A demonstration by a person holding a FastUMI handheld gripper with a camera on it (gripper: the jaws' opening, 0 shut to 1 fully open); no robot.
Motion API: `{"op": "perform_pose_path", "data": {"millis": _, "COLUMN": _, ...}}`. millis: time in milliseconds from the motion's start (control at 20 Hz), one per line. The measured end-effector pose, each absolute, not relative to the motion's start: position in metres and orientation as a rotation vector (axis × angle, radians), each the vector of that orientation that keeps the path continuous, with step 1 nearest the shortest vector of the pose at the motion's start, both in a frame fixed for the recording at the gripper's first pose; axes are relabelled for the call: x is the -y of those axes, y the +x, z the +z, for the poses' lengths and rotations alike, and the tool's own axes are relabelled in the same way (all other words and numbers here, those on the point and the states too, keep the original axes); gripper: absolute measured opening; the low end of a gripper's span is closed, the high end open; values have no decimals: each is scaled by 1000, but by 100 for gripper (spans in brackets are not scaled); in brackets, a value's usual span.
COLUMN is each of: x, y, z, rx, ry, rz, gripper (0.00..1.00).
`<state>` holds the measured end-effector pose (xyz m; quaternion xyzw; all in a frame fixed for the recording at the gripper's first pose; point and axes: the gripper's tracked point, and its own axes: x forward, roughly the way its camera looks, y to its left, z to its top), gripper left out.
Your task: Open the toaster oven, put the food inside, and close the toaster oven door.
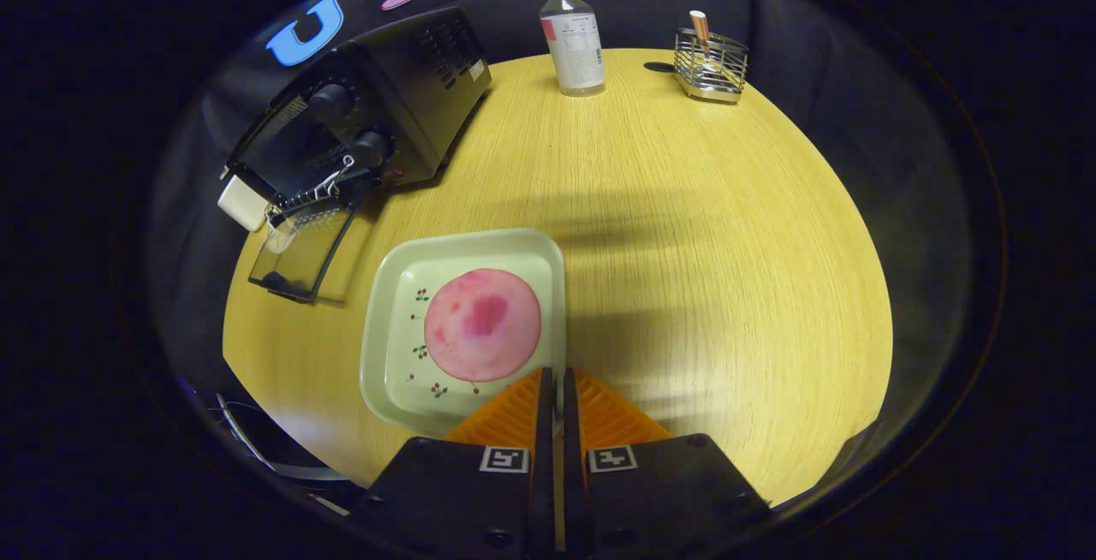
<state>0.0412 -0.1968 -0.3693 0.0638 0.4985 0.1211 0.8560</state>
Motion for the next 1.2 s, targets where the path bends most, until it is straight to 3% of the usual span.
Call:
{"op": "perform_pose_path", "data": {"millis": 400, "x": 178, "y": 23, "z": -363, "rx": -1102, "ry": 416, "rz": 244, "gripper": 6}}
{"op": "perform_pose_path", "data": {"millis": 950, "x": 183, "y": 10, "z": -301, "rx": -942, "ry": 656, "rz": 75, "gripper": 6}}
{"op": "perform_pose_path", "data": {"millis": 1200, "x": 182, "y": -18, "z": -336, "rx": -968, "ry": 542, "rz": 17, "gripper": 6}}
